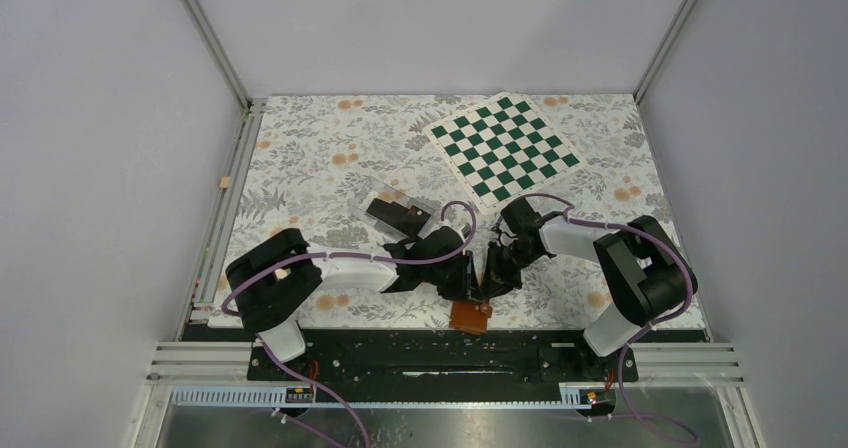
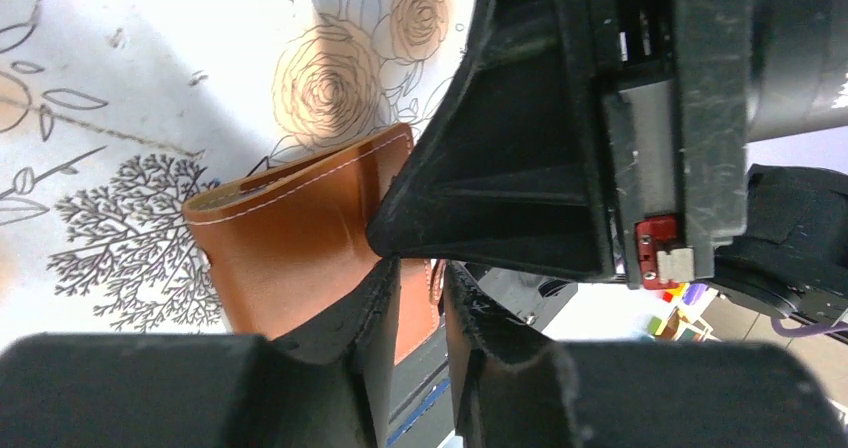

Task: Put the credit cards into the card holder
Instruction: Close the card holder at the center of the board.

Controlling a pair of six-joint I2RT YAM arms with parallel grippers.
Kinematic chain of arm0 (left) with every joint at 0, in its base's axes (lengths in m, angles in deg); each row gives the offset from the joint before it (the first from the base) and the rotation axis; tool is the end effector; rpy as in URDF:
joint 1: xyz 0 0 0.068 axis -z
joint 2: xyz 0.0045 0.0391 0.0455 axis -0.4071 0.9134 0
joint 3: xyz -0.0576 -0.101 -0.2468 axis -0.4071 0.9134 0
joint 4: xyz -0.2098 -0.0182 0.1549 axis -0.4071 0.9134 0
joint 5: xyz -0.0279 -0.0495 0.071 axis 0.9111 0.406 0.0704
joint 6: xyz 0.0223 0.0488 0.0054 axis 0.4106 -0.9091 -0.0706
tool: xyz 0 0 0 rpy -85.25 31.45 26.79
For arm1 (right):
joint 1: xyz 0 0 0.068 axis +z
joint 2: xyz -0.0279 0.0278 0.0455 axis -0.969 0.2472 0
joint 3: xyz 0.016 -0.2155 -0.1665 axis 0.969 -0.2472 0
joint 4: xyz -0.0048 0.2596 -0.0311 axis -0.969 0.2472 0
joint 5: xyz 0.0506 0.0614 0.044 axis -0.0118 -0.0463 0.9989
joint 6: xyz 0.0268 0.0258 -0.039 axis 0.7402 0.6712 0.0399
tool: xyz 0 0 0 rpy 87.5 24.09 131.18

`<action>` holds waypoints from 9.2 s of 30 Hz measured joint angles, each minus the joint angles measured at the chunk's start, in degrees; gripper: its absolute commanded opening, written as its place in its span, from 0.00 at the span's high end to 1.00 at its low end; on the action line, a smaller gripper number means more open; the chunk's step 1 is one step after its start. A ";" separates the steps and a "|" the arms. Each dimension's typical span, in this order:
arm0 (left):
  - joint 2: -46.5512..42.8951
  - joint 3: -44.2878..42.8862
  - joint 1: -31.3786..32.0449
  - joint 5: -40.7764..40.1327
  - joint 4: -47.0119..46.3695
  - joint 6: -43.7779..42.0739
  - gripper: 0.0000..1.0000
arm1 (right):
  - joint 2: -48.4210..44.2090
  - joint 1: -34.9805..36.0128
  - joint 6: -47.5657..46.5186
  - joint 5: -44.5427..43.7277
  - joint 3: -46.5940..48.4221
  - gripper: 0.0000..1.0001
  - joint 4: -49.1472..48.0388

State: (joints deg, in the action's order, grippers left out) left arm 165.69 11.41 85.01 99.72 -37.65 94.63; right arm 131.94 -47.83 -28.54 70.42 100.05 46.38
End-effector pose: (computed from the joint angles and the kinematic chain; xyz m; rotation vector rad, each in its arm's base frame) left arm 0.1539 -0.2951 0.1538 0.1812 2.7252 -1.1336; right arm 0.2153 0.1382 0.1193 -0.0774 -2.8419 -0.9966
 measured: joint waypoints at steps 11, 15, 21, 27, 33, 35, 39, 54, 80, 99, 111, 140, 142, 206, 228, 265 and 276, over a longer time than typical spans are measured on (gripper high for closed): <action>0.57 -1.40 0.02 1.42 2.12 -0.63 0.80 | 0.09 0.00 -0.02 0.00 0.09 0.88 0.07; 1.44 -1.84 0.09 2.27 2.93 -0.98 0.81 | 0.13 0.00 -0.02 0.02 0.11 0.88 0.11; 2.89 -2.45 0.07 3.28 3.87 -1.66 0.90 | 0.17 0.00 -0.02 0.02 0.15 0.88 0.17; 2.89 -2.45 0.07 3.61 3.89 -2.10 0.78 | 0.17 0.00 -0.04 0.02 0.15 0.88 0.20; 2.89 -2.51 0.07 4.52 3.26 -2.08 0.75 | 0.17 0.00 -0.04 0.02 0.15 0.88 0.20; 2.89 -2.51 0.07 4.87 3.21 -2.05 0.75 | 0.17 0.00 -0.04 0.02 0.15 0.88 0.20; 3.04 -2.56 0.11 6.03 3.21 -2.05 0.77 | 0.17 0.00 -0.04 0.02 0.15 0.88 0.20; 3.85 -3.17 0.57 7.39 2.54 -1.84 0.99 | 0.28 0.00 -0.04 0.09 0.20 0.88 0.20; 3.76 -5.14 0.55 5.25 5.88 -3.58 0.86 | 0.26 0.00 -0.24 0.13 0.20 0.88 0.22; 2.80 -5.03 0.44 4.72 6.03 -4.68 1.00 | 0.15 0.00 -0.59 0.09 0.20 0.87 0.24; 2.03 -5.18 0.44 2.43 10.82 -8.04 1.00 | -2.89 0.17 -3.48 -4.09 0.20 0.88 2.05; 2.32 -8.90 0.28 2.12 11.65 -14.64 1.00 | -12.26 0.17 -6.78 -5.84 -4.76 1.00 0.33; 2.64 -9.53 0.28 2.01 12.41 -15.15 1.00 | -12.26 0.17 -6.82 -5.79 -5.01 1.00 0.15; 7.08 -12.92 -3.69 1.95 15.89 -19.12 0.92 | -5.01 2.91 -7.85 -3.89 -2.56 1.00 -3.41; 4.17 -7.96 -5.77 5.20 11.78 -16.72 0.86 | -3.08 3.32 -7.32 -3.28 -1.44 1.00 -2.89; 5.35 -8.15 -5.88 8.31 11.80 -17.27 1.00 | -2.97 4.02 -7.45 -4.96 0.28 1.00 -0.83; 4.79 -8.87 -5.86 8.07 14.93 -17.29 1.00 | -8.28 4.04 -7.43 -5.09 0.28 0.96 -1.16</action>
State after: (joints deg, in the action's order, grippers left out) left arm 170.47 2.54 79.15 107.79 -22.72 77.34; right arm 123.66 -43.79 -35.97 65.33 100.34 45.22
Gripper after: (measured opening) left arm 0.010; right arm 0.033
